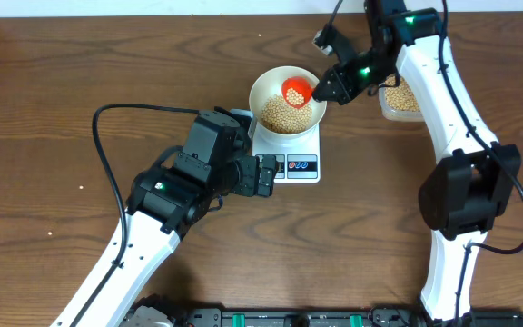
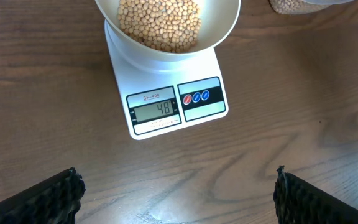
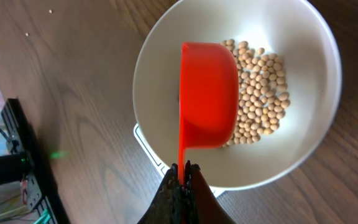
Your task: Scoop item into bowl and weigh 50g on scale
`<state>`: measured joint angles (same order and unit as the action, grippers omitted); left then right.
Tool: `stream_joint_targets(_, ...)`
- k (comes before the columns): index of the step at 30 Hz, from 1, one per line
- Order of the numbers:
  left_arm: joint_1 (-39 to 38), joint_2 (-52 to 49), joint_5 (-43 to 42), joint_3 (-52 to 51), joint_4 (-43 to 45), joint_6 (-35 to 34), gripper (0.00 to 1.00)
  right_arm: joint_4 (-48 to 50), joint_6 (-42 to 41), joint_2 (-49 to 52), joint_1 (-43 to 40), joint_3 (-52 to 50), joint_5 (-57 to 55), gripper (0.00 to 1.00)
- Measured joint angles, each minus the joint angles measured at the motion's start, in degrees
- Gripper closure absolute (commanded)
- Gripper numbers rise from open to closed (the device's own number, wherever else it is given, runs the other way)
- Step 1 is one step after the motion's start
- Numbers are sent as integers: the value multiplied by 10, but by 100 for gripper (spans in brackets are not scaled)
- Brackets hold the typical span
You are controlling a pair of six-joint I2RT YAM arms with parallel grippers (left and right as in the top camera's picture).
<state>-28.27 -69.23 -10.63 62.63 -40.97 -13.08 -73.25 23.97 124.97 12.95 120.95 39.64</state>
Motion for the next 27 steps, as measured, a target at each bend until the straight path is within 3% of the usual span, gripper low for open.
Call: stream_joint_targets(27,0,0,0,0,0,0,0,27,19,0,33,0,-106,99)
